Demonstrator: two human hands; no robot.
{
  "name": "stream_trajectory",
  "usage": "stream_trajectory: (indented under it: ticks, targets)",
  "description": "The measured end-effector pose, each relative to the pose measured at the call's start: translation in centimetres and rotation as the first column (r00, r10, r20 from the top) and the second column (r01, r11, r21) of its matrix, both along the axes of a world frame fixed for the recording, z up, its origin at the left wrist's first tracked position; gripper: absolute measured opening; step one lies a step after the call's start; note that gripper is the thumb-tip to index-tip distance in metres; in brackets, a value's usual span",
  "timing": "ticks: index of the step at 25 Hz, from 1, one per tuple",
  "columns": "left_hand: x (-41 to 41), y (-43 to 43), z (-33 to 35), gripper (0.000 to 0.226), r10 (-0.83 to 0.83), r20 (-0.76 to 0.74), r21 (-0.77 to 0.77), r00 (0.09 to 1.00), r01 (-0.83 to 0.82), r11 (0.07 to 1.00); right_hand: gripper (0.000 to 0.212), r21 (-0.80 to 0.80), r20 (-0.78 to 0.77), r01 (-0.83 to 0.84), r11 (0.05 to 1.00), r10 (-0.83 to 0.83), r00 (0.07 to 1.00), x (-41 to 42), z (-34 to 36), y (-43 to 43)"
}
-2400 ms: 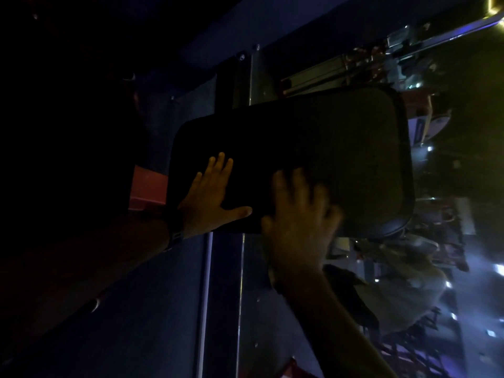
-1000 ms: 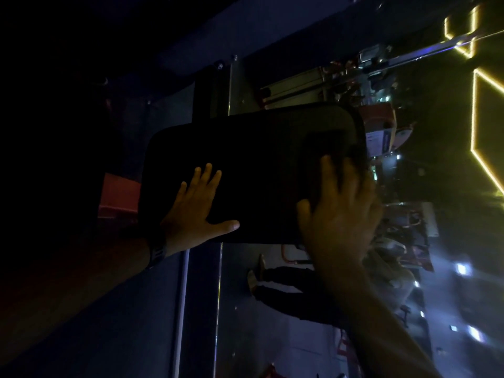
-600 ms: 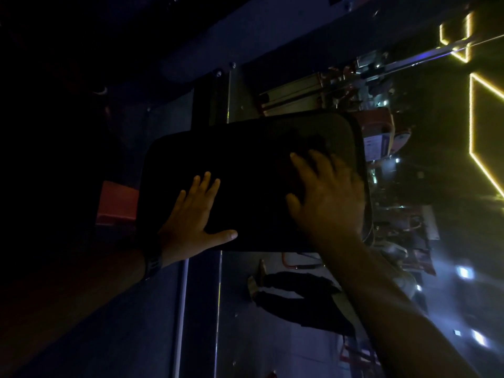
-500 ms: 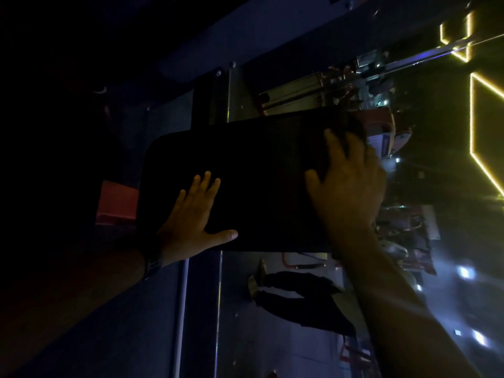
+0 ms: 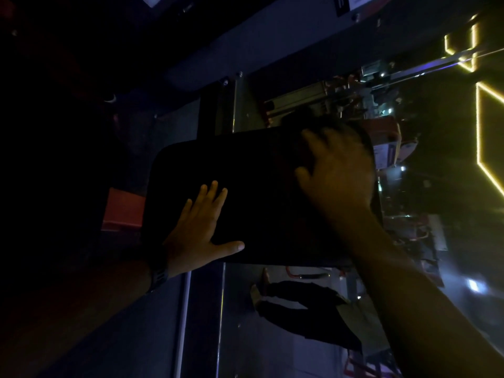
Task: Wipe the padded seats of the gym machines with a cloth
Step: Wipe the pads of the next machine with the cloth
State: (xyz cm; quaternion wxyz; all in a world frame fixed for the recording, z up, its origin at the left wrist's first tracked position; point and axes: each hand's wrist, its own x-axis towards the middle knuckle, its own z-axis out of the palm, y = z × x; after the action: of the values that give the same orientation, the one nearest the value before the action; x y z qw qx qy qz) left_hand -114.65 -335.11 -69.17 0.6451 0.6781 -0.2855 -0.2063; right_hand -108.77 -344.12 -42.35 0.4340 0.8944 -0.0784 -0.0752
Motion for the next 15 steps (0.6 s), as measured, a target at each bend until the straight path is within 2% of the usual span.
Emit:
stream_trajectory:
  ticks: [1,2,3,4,5,6,8,9,10,12,13,14,15]
  targets:
    - [0.0,0.1,0.0,0.123,0.001,0.004,0.004,1.0,-0.001,1.0,0.074,0.007,0.155,0.054,0.999,-0.055,0.986,0.8,0.5,0.0]
    - [0.0,0.1,0.0,0.123,-0.002,0.006,0.004,1.0,0.002,1.0,0.074,-0.018,0.215,0.089,0.996,-0.083,0.973,1.4,0.3,0.0]
    - [0.0,0.2,-0.1,0.122,-0.007,0.006,0.005,1.0,0.007,1.0,0.075,-0.064,0.16,0.074,0.995,-0.063,0.985,1.5,-0.6,0.2]
    - [0.0,0.2,-0.1,0.121,-0.012,0.008,0.006,1.0,0.012,1.0,0.075,-0.089,0.033,0.024,0.996,-0.021,0.999,1.1,-1.5,0.2]
    - [0.0,0.2,-0.1,0.12,-0.015,0.01,0.007,1.0,0.015,1.0,0.074,-0.066,-0.059,-0.01,0.998,0.006,0.998,1.0,-1.9,0.4]
    - [0.1,0.2,-0.1,0.119,-0.017,0.011,0.004,1.0,0.017,1.0,0.073,-0.036,-0.061,-0.009,0.999,0.007,0.998,1.7,-1.8,0.3]
    - [0.1,0.2,-0.4,0.118,-0.015,0.005,-0.008,1.0,0.015,1.0,0.073,-0.018,0.168,0.103,0.994,-0.099,0.981,3.2,-1.7,0.4]
    - [0.2,0.2,-0.5,0.118,-0.017,0.006,-0.01,1.0,0.017,1.0,0.074,-0.027,0.224,0.143,0.989,-0.134,0.965,3.5,-2.5,1.0]
    - [0.1,0.2,-0.6,0.117,-0.022,0.007,-0.011,1.0,0.022,1.0,0.074,-0.029,0.169,0.13,0.991,-0.124,0.978,3.6,-3.9,1.6]
    - [0.1,0.2,-0.8,0.118,-0.032,0.001,-0.024,0.999,0.032,0.999,0.072,-0.003,-0.124,0.027,1.0,-0.027,0.992,2.6,-7.0,2.7]
    - [0.1,0.2,-0.9,0.118,-0.026,0.0,-0.033,1.0,0.026,0.999,0.071,0.009,-0.209,-0.004,1.0,0.006,0.978,2.7,-7.4,2.8]
    - [0.1,0.1,-1.0,0.118,-0.016,0.001,-0.041,1.0,0.016,0.999,0.071,0.015,-0.177,0.005,1.0,-0.002,0.984,3.6,-7.1,2.3]
    - [0.1,0.1,-1.2,0.118,-0.007,0.0,-0.048,1.0,0.007,0.999,0.072,0.01,-0.048,0.074,0.997,-0.073,0.996,4.6,-6.5,2.1]
